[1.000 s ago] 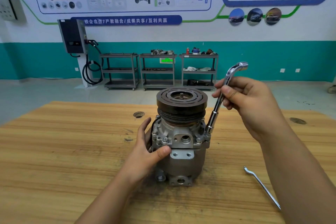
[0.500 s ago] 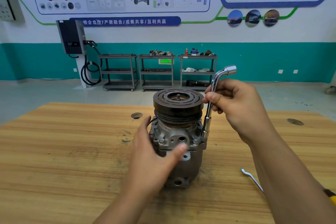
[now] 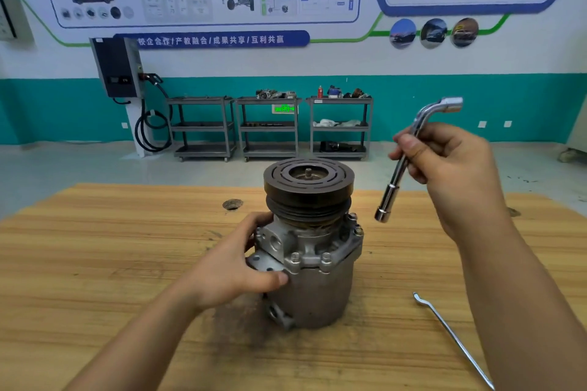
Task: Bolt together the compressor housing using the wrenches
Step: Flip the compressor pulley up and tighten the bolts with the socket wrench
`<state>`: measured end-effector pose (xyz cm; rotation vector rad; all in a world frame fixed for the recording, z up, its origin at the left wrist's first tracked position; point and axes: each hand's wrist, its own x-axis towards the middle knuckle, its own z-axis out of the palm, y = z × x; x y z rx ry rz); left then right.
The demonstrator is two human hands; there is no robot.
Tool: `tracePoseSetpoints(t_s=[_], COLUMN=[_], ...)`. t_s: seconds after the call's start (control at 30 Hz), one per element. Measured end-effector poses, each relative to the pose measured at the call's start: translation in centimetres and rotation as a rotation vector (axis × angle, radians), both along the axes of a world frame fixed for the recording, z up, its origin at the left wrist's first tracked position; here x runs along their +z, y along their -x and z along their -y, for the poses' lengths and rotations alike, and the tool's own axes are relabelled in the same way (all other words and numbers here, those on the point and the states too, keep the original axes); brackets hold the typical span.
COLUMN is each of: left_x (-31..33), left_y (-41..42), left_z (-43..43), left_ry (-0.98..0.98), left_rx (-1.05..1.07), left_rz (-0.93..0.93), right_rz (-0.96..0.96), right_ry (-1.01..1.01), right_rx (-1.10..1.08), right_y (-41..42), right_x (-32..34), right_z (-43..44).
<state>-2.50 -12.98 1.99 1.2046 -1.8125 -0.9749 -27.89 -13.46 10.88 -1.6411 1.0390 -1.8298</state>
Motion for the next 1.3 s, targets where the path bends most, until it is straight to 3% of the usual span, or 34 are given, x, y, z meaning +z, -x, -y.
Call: tracePoseSetpoints(t_s=[0.13,0.6,0.83,1.03,1.13,1.3], left_x=[0.6,-1.8,-3.7,-3.1,-3.1,-3.2], left_y=[-1.4,-2.5,0.1,3.1,2.9,2.6], left_z=[1.5,2.1,-2.1,-1.7,-1.5,-1.6], left_ry=[-0.120,-0.189,-0.074,0.075,0.132,0.153], left_rx=[-0.179,-0.066,0.050,0.370,0.381,0.376], left_rz=[-0.064,-0.452,-0.281,-0.160,-0.099,-0.086], right_rz=[-0.061,-0.310,-0.300,-0.217,-0.069,-0.141], right_ry=[-0.047,-0.109,-0.064,-0.034,0.016,-0.058], right_rx=[0.071,0.371,0.313,0.233,0.186,0.138], right_y=[-0.9,-2.2,-2.9,-2.8,-1.4,-1.1], right_x=[-0.7,-0.3,-0.3,-0.2,0.3,-0.8], right_z=[0.3,-0.9,-0.9,-1.0,-0.8,0.4])
